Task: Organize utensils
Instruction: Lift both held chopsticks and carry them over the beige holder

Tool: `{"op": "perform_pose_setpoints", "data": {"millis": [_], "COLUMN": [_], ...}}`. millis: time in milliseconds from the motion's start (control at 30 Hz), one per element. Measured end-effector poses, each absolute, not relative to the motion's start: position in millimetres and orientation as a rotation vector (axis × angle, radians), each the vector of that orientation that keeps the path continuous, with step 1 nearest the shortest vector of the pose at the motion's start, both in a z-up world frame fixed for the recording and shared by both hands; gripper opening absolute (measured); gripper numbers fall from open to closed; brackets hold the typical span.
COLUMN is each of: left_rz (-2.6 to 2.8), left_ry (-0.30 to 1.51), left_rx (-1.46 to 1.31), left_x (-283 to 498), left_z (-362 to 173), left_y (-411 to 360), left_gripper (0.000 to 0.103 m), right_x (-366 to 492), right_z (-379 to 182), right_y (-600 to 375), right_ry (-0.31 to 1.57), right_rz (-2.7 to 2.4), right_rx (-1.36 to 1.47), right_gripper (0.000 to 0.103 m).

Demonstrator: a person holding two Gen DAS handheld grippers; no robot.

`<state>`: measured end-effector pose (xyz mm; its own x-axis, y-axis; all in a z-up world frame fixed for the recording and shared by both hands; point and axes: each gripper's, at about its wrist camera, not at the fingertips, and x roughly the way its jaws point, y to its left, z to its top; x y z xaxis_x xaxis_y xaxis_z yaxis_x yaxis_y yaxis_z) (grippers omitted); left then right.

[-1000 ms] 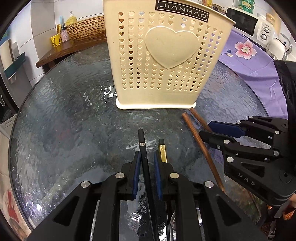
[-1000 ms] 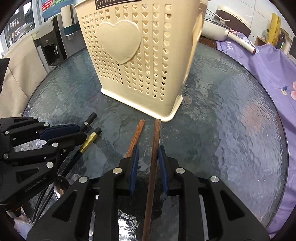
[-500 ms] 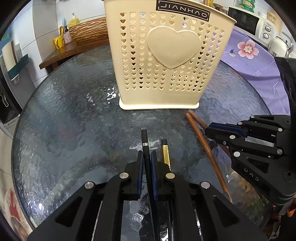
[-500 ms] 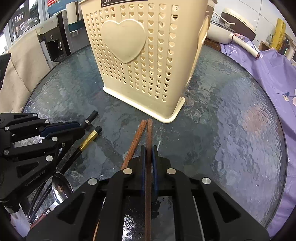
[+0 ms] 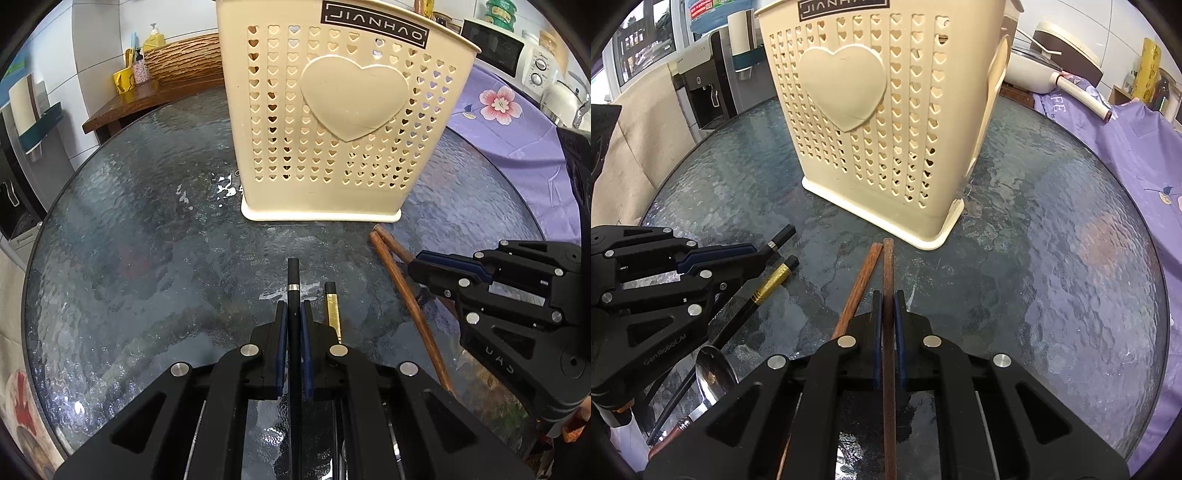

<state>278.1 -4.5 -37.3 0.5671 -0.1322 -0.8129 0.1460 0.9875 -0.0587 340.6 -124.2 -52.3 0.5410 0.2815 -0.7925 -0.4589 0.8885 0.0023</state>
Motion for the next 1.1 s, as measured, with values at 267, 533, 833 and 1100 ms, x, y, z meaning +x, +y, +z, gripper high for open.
{"op": "perform_pose_setpoints", "data": {"millis": [267,533,833,1100], "left_rz": [-0.17,-0.188,-0.205,-0.237], "left_ry": [0.934,0.833,0.729,0.638], "left_rx": [-0.045,-0.091,-0.105,-0.1], "left_x": [277.4,261.9,244.9,222.9], "left_z": [-32.4,2.1,40.4,73.2], "left_y": [11.1,24.7,26.6,30.3], "left_gripper": [0.007,0.007,0.007,0.007], "right_x": [329.1,312.0,295.2,273.7], "right_z": [-43.5,-8.8,32.3,63.4], "right_y": [-127.6,-148.7,-169.7,-184.1], "right_ry": [0.853,0.723,0.591,0.498], "right_rz": [0.468,0.53,0.559,0.583], "right_rx": [-0.176,-0.089,-0.025,-0.001], "right_gripper": [0.007,0.007,0.007,0.007]}}
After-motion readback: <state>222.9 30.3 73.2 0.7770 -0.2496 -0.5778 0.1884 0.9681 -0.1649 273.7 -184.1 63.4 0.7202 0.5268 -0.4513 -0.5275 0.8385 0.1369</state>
